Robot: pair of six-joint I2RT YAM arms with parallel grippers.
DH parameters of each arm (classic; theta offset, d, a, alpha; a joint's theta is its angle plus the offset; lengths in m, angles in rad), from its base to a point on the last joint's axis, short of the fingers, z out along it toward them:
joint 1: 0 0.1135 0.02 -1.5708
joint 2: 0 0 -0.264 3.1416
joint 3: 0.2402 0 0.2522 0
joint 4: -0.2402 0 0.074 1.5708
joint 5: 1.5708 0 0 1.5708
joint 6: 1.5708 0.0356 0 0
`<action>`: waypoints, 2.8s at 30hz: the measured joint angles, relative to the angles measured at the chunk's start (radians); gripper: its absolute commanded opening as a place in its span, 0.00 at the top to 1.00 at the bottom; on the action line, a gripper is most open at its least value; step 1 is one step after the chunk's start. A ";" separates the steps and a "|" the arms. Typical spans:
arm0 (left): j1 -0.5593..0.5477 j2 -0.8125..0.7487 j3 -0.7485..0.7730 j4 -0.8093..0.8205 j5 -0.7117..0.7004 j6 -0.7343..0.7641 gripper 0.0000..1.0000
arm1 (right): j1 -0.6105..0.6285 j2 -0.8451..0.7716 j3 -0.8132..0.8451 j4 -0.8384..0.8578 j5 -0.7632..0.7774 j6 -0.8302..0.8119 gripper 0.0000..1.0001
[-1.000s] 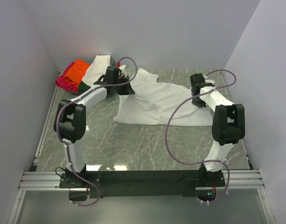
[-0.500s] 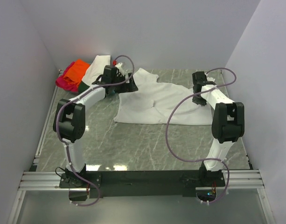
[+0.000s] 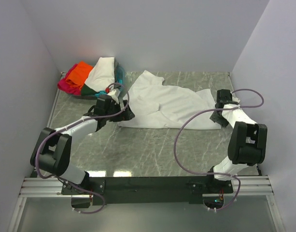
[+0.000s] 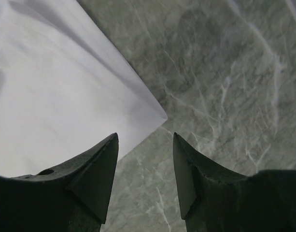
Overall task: Fold and stack the t-shirts
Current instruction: Fold the tshirt
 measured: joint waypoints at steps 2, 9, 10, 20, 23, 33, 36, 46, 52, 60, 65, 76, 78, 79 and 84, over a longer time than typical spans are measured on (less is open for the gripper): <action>0.000 0.008 -0.016 0.007 0.003 -0.005 0.01 | -0.010 0.010 -0.019 0.003 -0.013 0.000 0.44; 0.000 0.061 -0.024 0.045 0.009 -0.008 0.01 | -0.030 0.047 -0.019 0.039 -0.064 0.000 0.44; 0.000 0.072 -0.026 0.049 0.013 -0.012 0.01 | -0.033 0.050 -0.019 0.045 -0.070 0.000 0.45; 0.010 0.158 -0.026 0.082 0.029 -0.024 0.16 | -0.061 0.095 -0.020 0.056 -0.073 0.003 0.53; 0.018 0.175 -0.020 0.081 0.026 -0.023 0.41 | -0.063 0.107 -0.020 0.056 -0.058 0.007 0.68; 0.029 0.219 0.000 0.054 -0.016 -0.014 0.93 | -0.063 0.114 -0.018 0.035 0.042 0.023 1.00; 0.029 0.217 0.003 0.042 -0.031 -0.014 0.99 | -0.063 0.114 -0.014 0.017 0.085 0.023 1.00; 0.027 0.185 0.011 0.013 -0.033 -0.008 0.32 | -0.063 0.101 -0.006 -0.008 0.126 0.018 0.83; 0.028 0.138 0.011 -0.046 -0.063 0.005 0.11 | -0.063 0.093 -0.008 -0.007 0.089 0.003 0.62; -0.013 0.014 0.024 -0.144 -0.145 0.004 0.01 | -0.060 -0.056 -0.047 0.001 0.070 0.003 0.52; -0.071 0.016 0.112 -0.142 -0.158 0.004 0.01 | -0.028 -0.214 -0.077 0.032 -0.001 -0.007 0.50; -0.087 0.290 0.246 -0.012 -0.051 -0.023 0.01 | 0.260 -0.009 0.036 0.137 -0.233 -0.039 0.50; -0.090 0.305 0.224 0.001 -0.036 -0.027 0.01 | 0.313 0.048 0.056 0.153 -0.280 -0.038 0.51; -0.092 0.306 0.207 0.010 -0.032 -0.030 0.01 | 0.333 0.077 0.064 0.163 -0.301 -0.038 0.51; -0.105 0.301 0.145 0.072 -0.032 -0.050 0.01 | 0.370 0.175 0.072 0.192 -0.366 -0.026 0.52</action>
